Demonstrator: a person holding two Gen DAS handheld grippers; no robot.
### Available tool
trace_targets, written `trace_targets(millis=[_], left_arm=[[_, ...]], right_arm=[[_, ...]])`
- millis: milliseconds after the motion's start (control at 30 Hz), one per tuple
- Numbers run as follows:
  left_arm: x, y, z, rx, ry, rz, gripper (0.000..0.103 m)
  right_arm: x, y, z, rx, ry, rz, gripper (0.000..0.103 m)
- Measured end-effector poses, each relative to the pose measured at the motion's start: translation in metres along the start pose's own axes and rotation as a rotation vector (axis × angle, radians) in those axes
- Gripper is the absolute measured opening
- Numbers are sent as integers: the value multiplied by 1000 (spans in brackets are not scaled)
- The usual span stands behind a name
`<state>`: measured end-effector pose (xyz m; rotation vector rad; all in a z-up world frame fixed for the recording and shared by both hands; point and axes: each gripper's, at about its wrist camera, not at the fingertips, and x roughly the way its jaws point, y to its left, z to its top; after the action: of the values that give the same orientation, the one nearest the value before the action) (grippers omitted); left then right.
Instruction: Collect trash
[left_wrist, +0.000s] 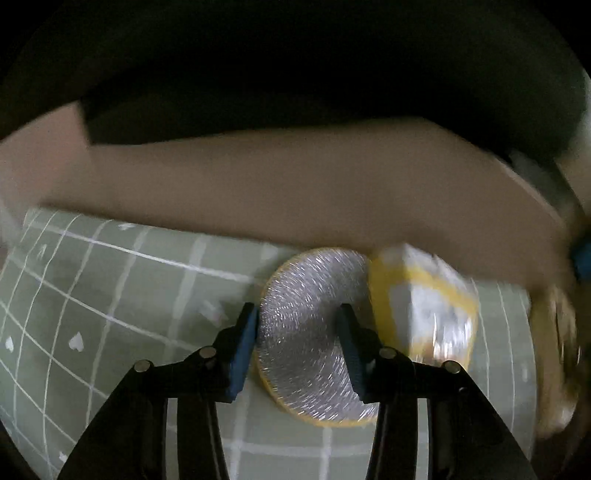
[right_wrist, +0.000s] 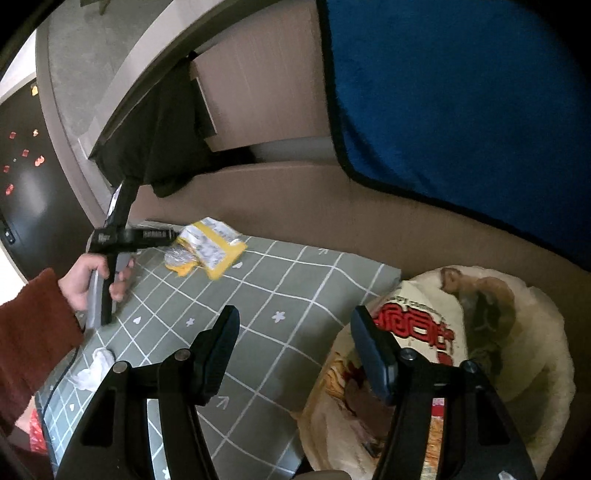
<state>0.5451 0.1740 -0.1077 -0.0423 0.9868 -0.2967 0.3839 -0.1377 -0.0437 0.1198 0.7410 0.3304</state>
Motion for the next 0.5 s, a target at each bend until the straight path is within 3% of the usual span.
trace_targets(millis=[333,400,500], left_arm=[[-45,-44,-69,130,115,-200,45],[-57,-48,-83,128,128,-247,45],[-67,-40,-87,60,98,-293,45]], right_arm=[[40,42,15,-103,77,88,60],[52,51,18,-142,100,107,60],[80,62,23,-213,149,69,60]])
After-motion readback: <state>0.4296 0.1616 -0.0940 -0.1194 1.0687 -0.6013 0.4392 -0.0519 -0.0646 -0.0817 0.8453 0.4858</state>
